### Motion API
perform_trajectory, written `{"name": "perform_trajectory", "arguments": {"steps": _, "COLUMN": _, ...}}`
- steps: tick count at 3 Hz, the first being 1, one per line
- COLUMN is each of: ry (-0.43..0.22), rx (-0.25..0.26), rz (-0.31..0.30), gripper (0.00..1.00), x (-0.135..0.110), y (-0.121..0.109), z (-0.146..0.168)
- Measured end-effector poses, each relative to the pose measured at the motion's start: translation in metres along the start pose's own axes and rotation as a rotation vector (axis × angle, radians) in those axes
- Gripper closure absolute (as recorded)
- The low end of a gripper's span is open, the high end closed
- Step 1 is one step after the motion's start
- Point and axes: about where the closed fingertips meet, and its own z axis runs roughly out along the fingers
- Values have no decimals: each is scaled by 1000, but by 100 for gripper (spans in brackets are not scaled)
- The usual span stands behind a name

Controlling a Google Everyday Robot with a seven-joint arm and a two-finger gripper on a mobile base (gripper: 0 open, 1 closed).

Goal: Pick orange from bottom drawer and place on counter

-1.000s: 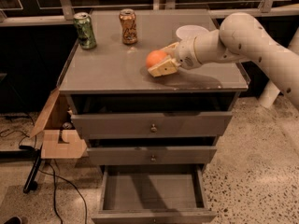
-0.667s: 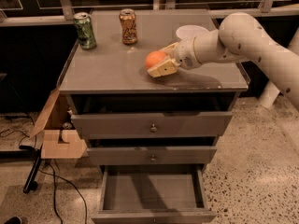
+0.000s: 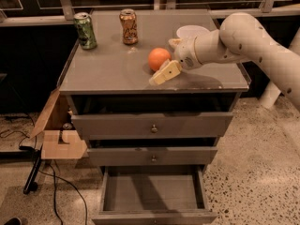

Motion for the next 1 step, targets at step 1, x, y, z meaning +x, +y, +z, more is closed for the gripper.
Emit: {"name": "perform_trajectory", "arguments": {"steps": 1, "ry": 0, "rx": 0, "rz": 0, "gripper": 0, "x": 0, "y": 0, "z": 0}}
